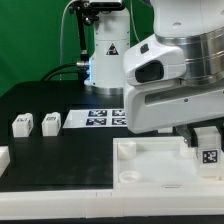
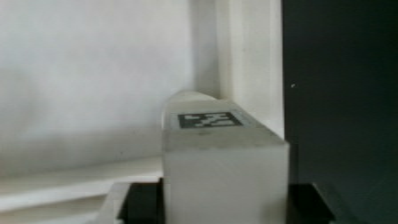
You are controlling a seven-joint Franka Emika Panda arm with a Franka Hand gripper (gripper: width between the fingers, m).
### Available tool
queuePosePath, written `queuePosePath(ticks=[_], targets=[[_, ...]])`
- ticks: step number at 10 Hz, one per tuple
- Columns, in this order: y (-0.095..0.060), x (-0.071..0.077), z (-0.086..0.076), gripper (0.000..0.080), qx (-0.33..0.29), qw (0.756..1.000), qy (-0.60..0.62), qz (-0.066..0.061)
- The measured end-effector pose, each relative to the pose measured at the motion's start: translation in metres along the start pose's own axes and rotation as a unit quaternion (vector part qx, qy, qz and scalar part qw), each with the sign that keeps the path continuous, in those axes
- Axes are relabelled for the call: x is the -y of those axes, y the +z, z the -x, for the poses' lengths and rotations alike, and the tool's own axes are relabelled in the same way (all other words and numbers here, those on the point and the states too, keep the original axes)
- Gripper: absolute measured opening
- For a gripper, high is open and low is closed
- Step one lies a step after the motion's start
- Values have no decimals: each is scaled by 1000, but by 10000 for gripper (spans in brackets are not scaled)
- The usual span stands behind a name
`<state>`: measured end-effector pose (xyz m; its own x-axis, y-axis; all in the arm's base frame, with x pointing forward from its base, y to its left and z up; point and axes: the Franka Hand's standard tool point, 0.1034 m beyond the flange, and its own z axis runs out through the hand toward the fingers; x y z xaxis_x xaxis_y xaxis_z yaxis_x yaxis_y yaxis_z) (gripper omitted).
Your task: Assemble one leg
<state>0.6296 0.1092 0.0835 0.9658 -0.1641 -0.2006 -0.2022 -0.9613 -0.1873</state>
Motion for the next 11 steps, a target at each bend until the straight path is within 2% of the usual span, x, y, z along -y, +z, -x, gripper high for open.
queuePosePath(ticks=[1,2,4,7,9,10,11], targets=[[0,0,-2,295,-13,997,72,-2],[-1,0,-5,295,-31,986,163,-9],[-2,-2,-5,295,-47,927,371,-37],[-3,-4,-6,295,-39,849,525,-48],[-3,-4,-6,297,-39,850,523,-48],[-3,-4,-6,409,-39,851,522,-48],[-1,-3,-5,409,-43,872,485,-43]])
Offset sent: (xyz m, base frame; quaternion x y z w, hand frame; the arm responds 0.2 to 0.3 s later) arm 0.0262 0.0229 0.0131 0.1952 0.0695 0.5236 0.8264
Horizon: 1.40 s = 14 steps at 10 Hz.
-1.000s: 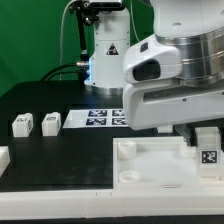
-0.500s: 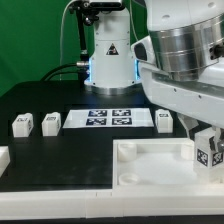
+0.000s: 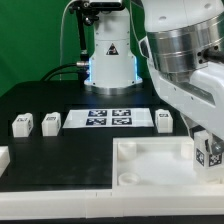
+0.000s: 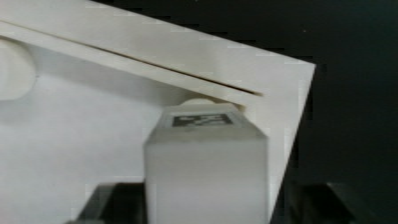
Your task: Assemble one leg
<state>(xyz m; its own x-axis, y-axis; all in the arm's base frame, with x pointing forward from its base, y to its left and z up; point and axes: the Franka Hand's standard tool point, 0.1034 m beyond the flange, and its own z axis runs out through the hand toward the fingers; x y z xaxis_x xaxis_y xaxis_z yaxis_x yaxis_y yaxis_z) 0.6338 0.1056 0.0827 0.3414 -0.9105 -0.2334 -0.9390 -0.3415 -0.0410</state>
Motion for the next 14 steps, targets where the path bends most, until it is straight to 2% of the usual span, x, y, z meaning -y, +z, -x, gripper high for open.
queuePosePath(ticks=[1,2,3,6,8,9,10,11,13,14], targets=[[6,-2,9,545,-5,999,-51,4],[11,-6,18,629,-8,996,-89,5],[12,-9,19,643,-12,991,-135,-1],[12,-9,17,649,-14,957,-289,4],[9,-12,16,649,-27,893,-448,35],[9,-11,14,649,-28,862,-504,39],[12,-12,11,649,-24,815,-578,44],[12,-10,11,649,-28,790,-612,41],[12,-9,11,649,-29,811,-583,37],[13,-9,12,530,-29,835,-549,34]])
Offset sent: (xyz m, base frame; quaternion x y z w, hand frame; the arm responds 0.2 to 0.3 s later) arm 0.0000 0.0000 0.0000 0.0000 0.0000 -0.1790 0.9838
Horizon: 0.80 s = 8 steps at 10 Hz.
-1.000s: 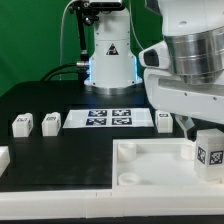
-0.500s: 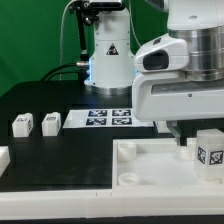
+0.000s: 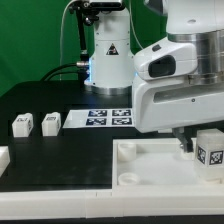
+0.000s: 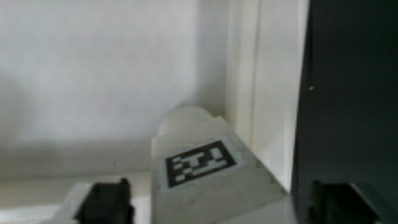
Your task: Assemble one leg
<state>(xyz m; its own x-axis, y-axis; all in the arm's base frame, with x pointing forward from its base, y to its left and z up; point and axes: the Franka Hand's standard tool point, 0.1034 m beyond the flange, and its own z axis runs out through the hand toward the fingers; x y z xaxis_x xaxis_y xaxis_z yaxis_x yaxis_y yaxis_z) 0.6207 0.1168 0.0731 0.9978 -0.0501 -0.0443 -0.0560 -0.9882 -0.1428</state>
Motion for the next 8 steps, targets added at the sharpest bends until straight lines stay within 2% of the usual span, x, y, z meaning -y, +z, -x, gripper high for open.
queuePosePath(ticks=[1,2,4,5,6,7,8], targets=[[0,0,0,347,0,1000,29,0],[0,-2,0,297,1,997,77,1],[0,-1,0,297,1,986,167,0],[0,-2,-1,296,1,974,228,-6],[0,-2,-2,296,-1,944,330,-20],[0,0,-1,296,-2,904,427,-33],[-1,3,-2,296,6,857,514,-38]])
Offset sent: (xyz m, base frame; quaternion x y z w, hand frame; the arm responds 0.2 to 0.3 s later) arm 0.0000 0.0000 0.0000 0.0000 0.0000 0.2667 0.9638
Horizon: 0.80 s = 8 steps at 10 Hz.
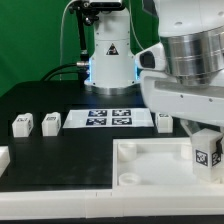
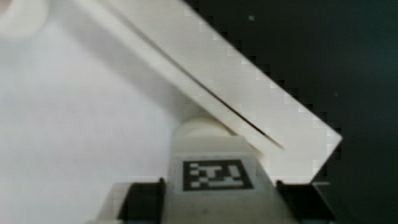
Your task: Assemble one leg
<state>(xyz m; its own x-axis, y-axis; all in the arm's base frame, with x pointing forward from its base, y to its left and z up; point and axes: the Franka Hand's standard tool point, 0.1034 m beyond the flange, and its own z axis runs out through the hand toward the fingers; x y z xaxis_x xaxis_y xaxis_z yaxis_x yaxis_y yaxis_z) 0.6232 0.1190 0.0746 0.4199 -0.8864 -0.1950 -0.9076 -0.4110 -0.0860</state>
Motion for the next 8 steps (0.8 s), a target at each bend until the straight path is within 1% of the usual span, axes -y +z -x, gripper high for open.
queuePosePath(ticks=[2,4,7,8], targets=[[-1,4,1,296,6,991,136,-4],[-1,5,1,296,13,973,228,-7],[0,5,1,296,13,975,223,-6],[0,5,2,472,13,981,192,-6]])
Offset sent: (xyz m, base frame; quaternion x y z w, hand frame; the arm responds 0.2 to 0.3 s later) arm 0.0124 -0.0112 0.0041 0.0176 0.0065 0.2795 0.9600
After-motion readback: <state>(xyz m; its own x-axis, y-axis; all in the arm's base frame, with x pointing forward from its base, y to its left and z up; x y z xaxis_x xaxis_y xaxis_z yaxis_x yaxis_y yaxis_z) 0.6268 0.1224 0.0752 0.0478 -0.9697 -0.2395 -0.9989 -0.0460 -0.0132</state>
